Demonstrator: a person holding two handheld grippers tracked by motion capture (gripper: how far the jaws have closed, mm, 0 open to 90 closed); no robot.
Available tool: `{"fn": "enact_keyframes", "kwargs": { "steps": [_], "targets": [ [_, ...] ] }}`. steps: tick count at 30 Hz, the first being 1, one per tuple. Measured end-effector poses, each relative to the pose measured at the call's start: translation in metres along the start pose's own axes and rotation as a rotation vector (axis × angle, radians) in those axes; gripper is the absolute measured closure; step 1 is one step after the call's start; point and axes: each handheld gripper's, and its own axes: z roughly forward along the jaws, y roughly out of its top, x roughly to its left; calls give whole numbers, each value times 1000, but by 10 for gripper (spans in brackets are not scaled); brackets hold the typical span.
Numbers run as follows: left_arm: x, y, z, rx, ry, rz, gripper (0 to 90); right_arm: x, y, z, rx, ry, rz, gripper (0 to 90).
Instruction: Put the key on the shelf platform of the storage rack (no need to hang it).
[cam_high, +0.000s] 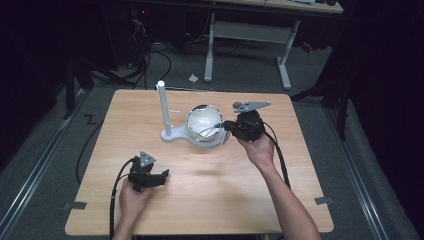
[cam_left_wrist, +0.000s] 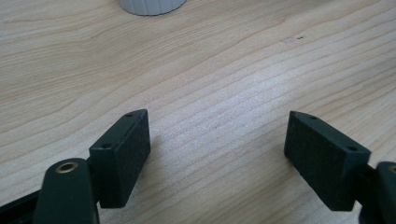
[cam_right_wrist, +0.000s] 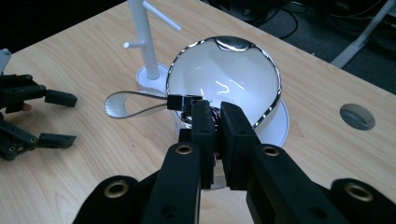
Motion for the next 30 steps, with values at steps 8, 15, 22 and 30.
{"fn": "enact_keyframes", "kwargs": {
  "steps": [8, 15, 22, 30],
  "targets": [
    [0, 0, 0, -1, 0, -2, 231, -4, 15, 12, -2, 12, 9, 853],
    [0, 0, 0, 0, -1, -2, 235, -6, 26, 24, 6, 11, 9, 853],
    [0, 0, 0, 0, 0, -2, 236, -6, 34, 37, 11, 3, 8, 852],
    [0, 0, 0, 0, 0, -1, 235, -9, 35, 52, 9, -23, 38, 852]
  ]
}}
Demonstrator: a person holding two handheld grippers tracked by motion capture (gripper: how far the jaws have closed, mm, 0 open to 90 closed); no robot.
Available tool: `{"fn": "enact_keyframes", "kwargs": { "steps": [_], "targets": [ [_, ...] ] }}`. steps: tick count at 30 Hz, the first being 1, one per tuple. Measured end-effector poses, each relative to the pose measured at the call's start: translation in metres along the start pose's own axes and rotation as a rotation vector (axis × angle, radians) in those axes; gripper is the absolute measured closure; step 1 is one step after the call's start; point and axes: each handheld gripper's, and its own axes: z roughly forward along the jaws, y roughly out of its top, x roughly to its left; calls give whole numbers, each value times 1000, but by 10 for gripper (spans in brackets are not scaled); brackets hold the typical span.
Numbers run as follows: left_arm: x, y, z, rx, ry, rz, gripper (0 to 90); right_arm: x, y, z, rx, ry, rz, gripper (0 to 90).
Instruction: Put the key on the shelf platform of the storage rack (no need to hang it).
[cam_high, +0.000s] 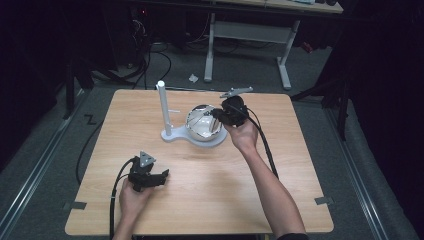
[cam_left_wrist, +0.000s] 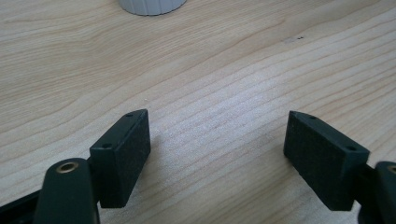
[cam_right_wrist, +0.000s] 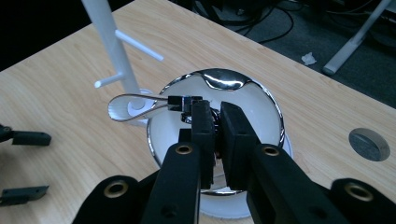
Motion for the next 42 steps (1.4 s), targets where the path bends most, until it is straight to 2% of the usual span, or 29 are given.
{"fn": "enact_keyframes", "kwargs": {
  "steps": [16, 22, 30, 35, 38, 42],
  "targets": [
    [0, 0, 0, 1, 0, 1, 235, -14, -6, 26, 25, -41, 62, 851],
    [0, 0, 0, -1, 1, -1, 235, -16, -10, 34, 35, -50, 67, 849],
    [0, 0, 0, -1, 1, -1, 235, -20, -15, 41, 74, -68, 76, 843],
    [0, 0, 0, -1, 0, -1, 235, -21, -16, 42, 79, -53, 86, 784],
    [0, 0, 0, 0, 0, 0, 235, -17, -16, 40, 75, -58, 65, 758],
    [0, 0, 0, -1, 1, 0, 234, -17, -19, 37, 65, -56, 69, 705]
  ]
}}
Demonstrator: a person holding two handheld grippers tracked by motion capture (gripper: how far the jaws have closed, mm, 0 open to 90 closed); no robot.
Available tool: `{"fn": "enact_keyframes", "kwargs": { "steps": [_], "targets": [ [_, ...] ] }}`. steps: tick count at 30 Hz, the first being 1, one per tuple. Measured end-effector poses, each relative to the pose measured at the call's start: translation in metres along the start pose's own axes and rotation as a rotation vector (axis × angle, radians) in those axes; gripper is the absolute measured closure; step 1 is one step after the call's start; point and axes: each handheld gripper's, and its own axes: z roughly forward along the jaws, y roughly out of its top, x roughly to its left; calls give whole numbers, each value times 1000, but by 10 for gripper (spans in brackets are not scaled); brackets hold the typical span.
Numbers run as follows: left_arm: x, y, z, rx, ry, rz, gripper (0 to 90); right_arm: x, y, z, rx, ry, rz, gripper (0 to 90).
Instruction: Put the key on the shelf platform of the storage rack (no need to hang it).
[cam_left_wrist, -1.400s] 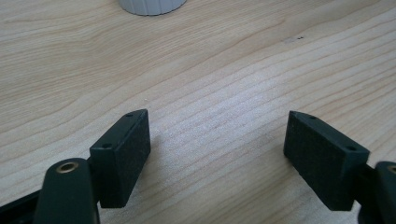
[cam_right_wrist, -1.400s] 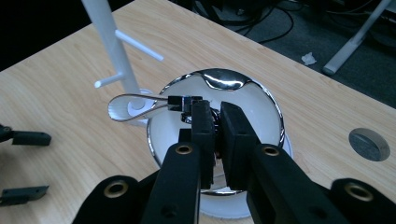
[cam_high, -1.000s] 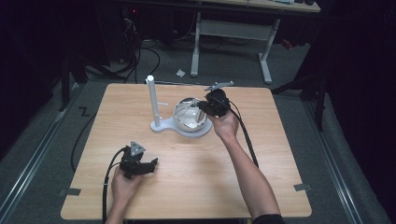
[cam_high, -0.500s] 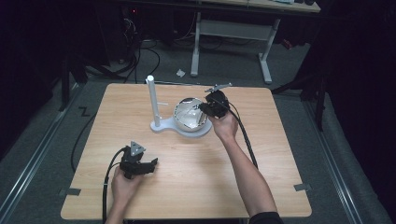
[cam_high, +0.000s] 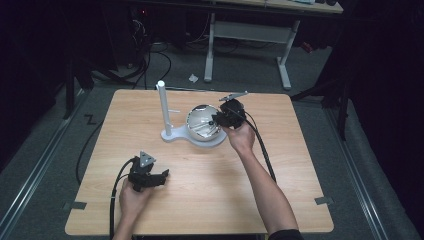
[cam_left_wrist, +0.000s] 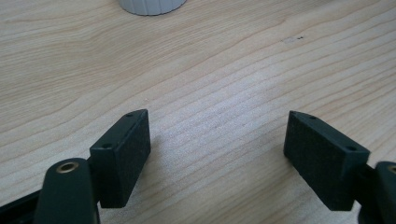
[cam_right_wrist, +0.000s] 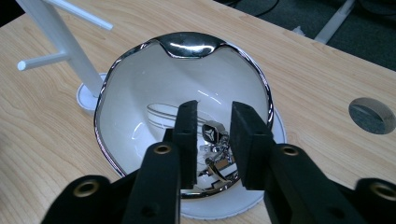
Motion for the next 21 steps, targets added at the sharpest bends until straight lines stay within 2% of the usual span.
{"fn": "enact_keyframes", "kwargs": {
  "steps": [9, 21],
  "targets": [
    [0, 0, 0, 0, 0, 0, 234, -9, -8, -9, -28, -14, 29, 601],
    [0, 0, 0, 1, -1, 0, 234, -18, -16, -21, -49, -15, 49, 588]
  ]
}}
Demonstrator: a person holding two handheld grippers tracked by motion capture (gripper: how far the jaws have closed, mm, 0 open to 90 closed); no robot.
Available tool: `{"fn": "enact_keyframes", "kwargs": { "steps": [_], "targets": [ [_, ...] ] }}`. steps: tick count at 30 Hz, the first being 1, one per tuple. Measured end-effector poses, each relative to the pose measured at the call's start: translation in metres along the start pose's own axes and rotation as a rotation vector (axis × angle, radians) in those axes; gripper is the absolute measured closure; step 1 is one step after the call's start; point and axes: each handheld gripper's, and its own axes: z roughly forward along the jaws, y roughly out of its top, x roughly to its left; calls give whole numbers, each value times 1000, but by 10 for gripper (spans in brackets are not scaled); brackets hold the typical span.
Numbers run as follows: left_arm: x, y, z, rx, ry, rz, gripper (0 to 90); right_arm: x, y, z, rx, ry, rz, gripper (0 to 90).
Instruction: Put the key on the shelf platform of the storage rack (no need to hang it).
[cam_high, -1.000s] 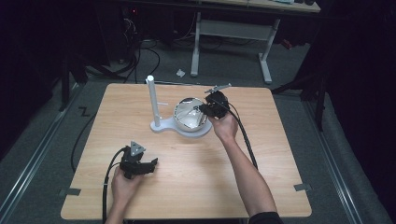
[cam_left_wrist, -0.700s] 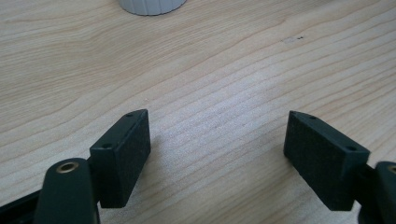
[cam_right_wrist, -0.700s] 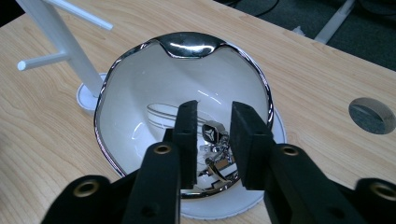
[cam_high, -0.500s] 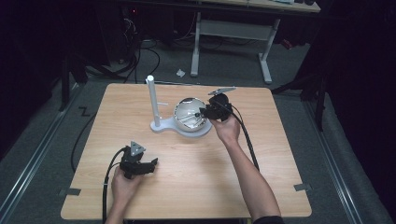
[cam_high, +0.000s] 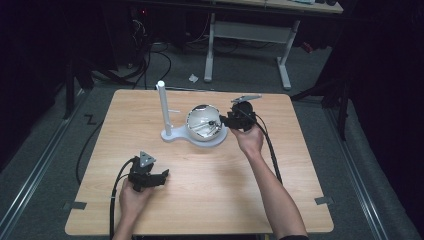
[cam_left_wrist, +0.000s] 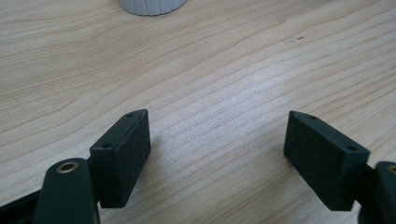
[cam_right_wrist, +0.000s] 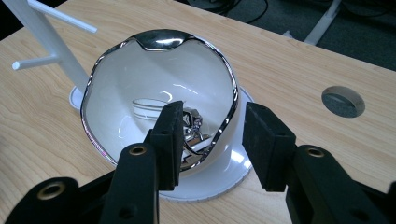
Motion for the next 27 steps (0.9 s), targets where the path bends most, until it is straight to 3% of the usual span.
{"fn": "enact_keyframes", "kwargs": {
  "steps": [14, 21, 27],
  "targets": [
    [0, 0, 0, -1, 1, -1, 235, -10, -11, -13, -6, -12, 14, 586],
    [0, 0, 0, -1, 1, 0, 235, -13, -16, -24, -36, -35, 4, 589],
    [0, 0, 0, -2, 1, -2, 235, -21, -26, -32, -37, -44, 25, 591]
  ]
}}
